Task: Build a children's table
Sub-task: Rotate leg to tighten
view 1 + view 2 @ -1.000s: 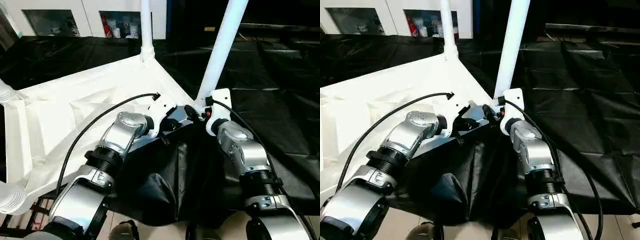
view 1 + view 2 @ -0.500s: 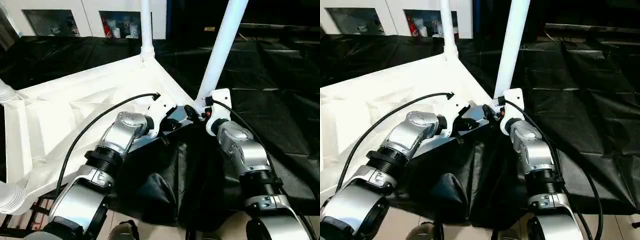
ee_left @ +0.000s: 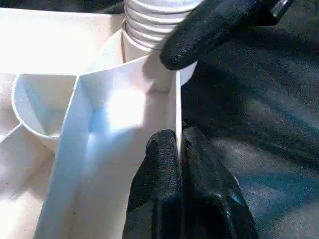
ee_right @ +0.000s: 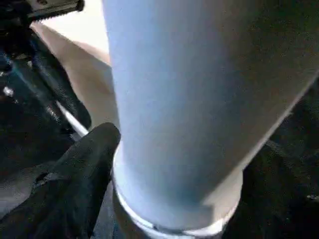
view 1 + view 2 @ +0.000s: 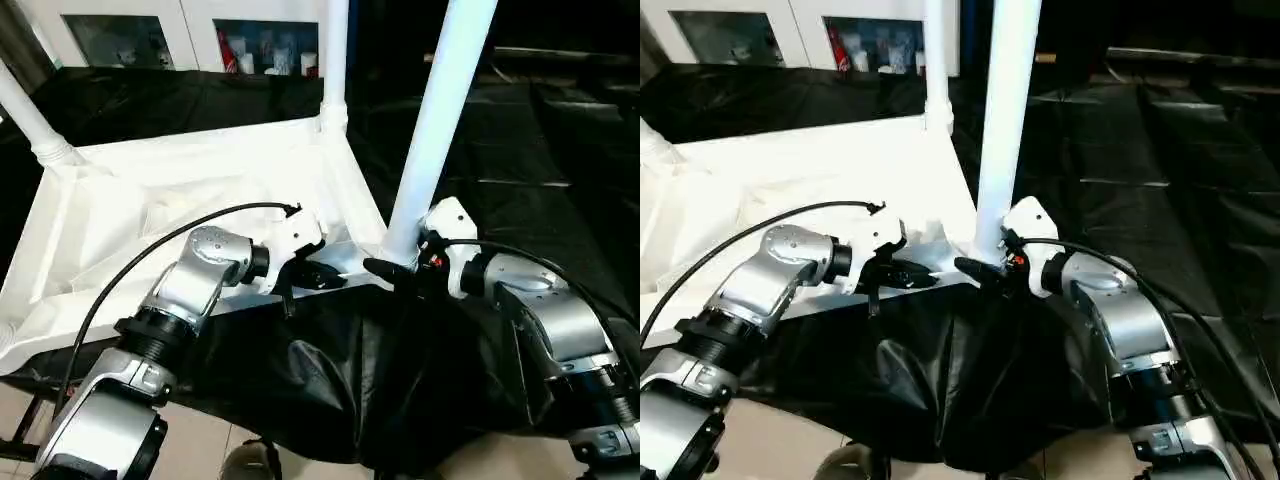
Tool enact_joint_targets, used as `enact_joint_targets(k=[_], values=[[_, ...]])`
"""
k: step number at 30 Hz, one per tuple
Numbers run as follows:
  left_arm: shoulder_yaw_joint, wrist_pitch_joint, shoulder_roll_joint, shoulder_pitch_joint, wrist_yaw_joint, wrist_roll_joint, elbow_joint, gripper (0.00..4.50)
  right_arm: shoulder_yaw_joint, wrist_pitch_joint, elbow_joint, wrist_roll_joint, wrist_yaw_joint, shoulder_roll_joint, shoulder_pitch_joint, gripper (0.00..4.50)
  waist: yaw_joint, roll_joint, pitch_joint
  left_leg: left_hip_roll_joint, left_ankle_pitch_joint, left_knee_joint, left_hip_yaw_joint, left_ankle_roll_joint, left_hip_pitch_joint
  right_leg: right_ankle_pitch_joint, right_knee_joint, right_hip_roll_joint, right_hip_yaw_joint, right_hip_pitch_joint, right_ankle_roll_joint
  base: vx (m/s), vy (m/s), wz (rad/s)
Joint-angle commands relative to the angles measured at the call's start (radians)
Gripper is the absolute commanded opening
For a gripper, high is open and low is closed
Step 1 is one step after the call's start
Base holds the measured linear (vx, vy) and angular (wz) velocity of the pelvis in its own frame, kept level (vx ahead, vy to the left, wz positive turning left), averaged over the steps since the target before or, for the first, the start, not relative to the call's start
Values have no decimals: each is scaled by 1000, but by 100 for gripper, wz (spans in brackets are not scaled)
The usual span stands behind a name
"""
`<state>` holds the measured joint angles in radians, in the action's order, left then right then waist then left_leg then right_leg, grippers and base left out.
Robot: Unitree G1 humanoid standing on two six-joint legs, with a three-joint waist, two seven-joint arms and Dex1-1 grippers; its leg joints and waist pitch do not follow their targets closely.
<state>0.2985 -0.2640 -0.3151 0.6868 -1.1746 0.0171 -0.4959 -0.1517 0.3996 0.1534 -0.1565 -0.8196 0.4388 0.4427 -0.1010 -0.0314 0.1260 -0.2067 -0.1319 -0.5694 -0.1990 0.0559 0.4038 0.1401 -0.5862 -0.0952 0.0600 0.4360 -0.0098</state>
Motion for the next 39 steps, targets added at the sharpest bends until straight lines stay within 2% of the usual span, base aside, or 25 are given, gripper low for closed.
enact_joint_targets(k=[1,2,3,4,9,11,16,18,19,20,22,24,25,26,27,28,30,31,32,34,35,36,37,39], values=[[-2,37,7,14,-52,53,60,0,-9,16,-41,-13,-39,17,-4,389,1,19,-94,-16,-243,55,8,-54,-30,279,61,-41,-36,-61,-198,0,0,0],[-6,38,6,12,-59,54,62,0,-6,14,-48,-14,-52,17,-5,389,0,15,-95,-16,-235,54,8,-56,-28,265,60,-41,-36,-61,-197,0,0,0],[-6,38,6,12,-59,54,62,0,-6,14,-48,-14,-52,17,-5,389,0,17,-95,-15,-230,53,8,-57,-27,257,58,-40,-36,-61,-198,0,0,0],[-5,38,4,7,-63,54,66,0,-1,18,-54,-19,-55,15,-7,389,0,14,-96,-15,-223,52,8,-60,-26,241,57,-40,-35,-61,-203,0,0,0],[-1,36,4,5,-63,50,61,0,-2,30,-67,-37,-62,14,-18,373,-2,17,-97,-13,-216,49,8,-66,-25,221,54,-39,-34,-63,-216,0,0,0],[-1,35,6,11,-58,47,51,0,-6,32,-62,-38,-58,10,-26,345,-3,17,-96,-14,-217,50,9,-65,-25,232,54,-39,-34,-62,-215,0,0,0],[-6,22,10,15,-44,48,48,0,1,38,-37,-30,-23,-15,-28,315,-3,17,-95,-13,-234,50,9,-53,-26,268,57,-40,-34,-60,-205,0,0,0],[-8,16,13,16,-34,46,46,0,7,43,-24,-26,2,-30,-26,289,-3,15,-93,-13,-241,51,10,-49,-26,279,58,-40,-34,-59,-201,0,0,0],[-11,8,18,18,-16,41,40,0,21,49,-2,-19,52,-56,-21,285,-2,11,-93,-13,-246,52,11,-43,-26,285,58,-40,-34,-58,-198,0,0,0],[-12,4,20,19,-7,38,37,0,27,52,6,-18,73,-66,-18,281,0,12,-93,-13,-249,52,11,-41,-26,286,59,-39,-34,-57,-197,0,0,0],[-29,-26,59,47,101,11,-13,0,79,73,80,-7,236,-147,6,275,6,13,-93,-10,-254,53,12,-26,-26,294,60,-39,-32,-56,-197,0,0,0],[-37,-36,74,58,143,2,-33,0,93,80,103,-4,281,-169,13,274,11,16,-92,-8,-266,54,13,-15,-26,321,63,-39,-31,-57,-187,0,0,0],[-73,-74,128,98,270,-6,-93,0,117,79,171,21,403,-226,38,274,15,16,-90,-7,-270,54,13,-14,-26,335,64,-39,-32,-55,-183,0,0,0],[-87,-89,148,112,315,-5,-114,0,123,76,195,30,443,-243,47,274,15,16,-90,-6,-276,53,13,-5,-30,350,68,-39,-31,-54,-179,0,0,0],[-87,-89,148,112,315,-5,-114,0,123,76,195,30,443,-243,47,273,16,16,-91,-5,-274,52,12,-5,-28,346,67,-39,-32,-54,-180,0,0,0],[-109,-107,193,139,402,-5,-152,0,137,61,256,30,507,-291,73,273,15,17,-90,-4,-272,54,11,-7,-27,341,69,-38,-32,-56,-174,0,0,0],[-115,-110,217,148,433,-2,-163,0,136,42,285,32,532,-316,88,273,14,15,-94,-3,-266,51,13,-10,-27,326,68,-40,-31,-58,-178,0,0,0],[-117,-111,232,153,452,1,-168,0,136,28,302,36,549,-332,97,308,13,17,-95,-3,-247,50,11,-20,-25,285,66,-38,-32,-59,-183,0,0,0],[-113,-101,246,153,450,1,-166,0,135,18,313,36,551,-346,104,343,13,17,-97,-3,-230,50,11,-31,-23,257,63,-37,-32,-62,-187,0,0,0],[-107,-92,263,151,445,2,-161,0,130,6,326,36,542,-364,115,343,13,17,-97,-3,-221,49,11,-45,-22,233,60,-36,-31,-63,-193,0,0,0],[-104,-93,268,150,444,4,-159,0,126,2,329,38,536,-368,118,363,14,17,-97,-3,-219,49,11,-50,-21,231,60,-36,-30,-64,-195,0,0,0],[-104,-93,268,150,444,4,-159,0,126,2,329,38,536,-368,118,363,14,17,-97,-3,-219,49,11,-50,-21,231,60,-36,-30,-64,-195,0,0,0],[-90,-66,261,140,415,2,-150,0,119,-16,334,50,528,-368,125,378,15,19,-96,-3,-220,50,10,-52,-22,239,61,-36,-30,-64,-193,0,0,0],[-81,-38,248,128,379,3,-140,0,111,-27,326,53,507,-360,127,378,15,18,-94,-3,-234,51,11,-52,-23,264,64,-37,-30,-63,-187,0,0,0]])
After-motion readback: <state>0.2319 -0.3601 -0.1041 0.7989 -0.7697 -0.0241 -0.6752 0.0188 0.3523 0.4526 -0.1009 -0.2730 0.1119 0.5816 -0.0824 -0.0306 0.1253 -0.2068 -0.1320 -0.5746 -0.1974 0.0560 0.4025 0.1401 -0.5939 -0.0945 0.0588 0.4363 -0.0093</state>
